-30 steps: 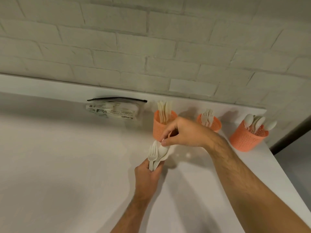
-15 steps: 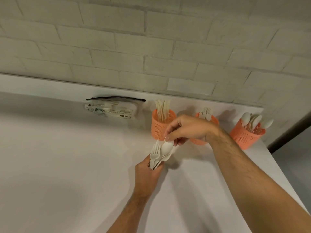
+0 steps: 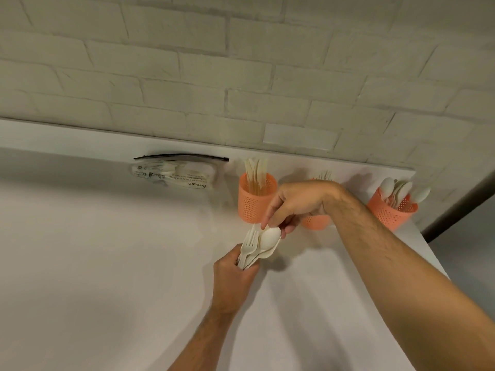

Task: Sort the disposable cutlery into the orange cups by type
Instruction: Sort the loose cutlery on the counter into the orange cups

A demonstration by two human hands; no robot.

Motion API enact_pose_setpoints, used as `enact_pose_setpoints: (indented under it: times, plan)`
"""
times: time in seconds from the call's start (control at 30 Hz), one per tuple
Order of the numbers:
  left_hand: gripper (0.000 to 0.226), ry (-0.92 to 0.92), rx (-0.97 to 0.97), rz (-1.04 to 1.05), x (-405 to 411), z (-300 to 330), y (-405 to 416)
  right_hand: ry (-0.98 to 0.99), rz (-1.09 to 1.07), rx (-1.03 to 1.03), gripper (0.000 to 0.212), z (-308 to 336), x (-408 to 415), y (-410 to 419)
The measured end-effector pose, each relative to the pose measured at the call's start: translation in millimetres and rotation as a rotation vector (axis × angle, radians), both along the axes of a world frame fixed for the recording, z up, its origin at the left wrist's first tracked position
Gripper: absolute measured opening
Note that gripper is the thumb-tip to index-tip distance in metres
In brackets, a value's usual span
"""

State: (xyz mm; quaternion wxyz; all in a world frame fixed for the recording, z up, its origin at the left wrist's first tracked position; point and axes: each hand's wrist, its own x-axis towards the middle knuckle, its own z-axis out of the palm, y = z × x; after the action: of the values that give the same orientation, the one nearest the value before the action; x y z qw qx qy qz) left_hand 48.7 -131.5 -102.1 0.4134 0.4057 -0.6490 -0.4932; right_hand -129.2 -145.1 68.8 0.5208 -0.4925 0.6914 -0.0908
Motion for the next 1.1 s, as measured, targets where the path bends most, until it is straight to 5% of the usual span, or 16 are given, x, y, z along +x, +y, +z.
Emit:
enact_pose_setpoints:
  times: [0.23, 0.67, 0.87, 1.1]
  plan:
    - [0.04, -0.002, -0.023, -0.013, 0.5, 6.1, 2.2, -0.127, -0.005, 0.064, 0.017, -5.5, -10.7, 1.0]
    - [0.041, -0.048, -0.1, -0.057, 1.4, 8.8, 3.6, 0.235, 0.246, -0.034, 0.025, 5.8, 14.7, 8.6]
    - [0.035, -0.034, -0.028, -0.011, 0.6, 5.2, 2.9, 0.324, 0.217, -0.268, 0.023, 8.2, 13.7, 12.0]
    - [0.031, -0.033, -0.019, 0.022, 3.0, 11.7, 4.1, -0.131, -0.246, -0.577, 0.028, -32.6, 13.1, 23.7]
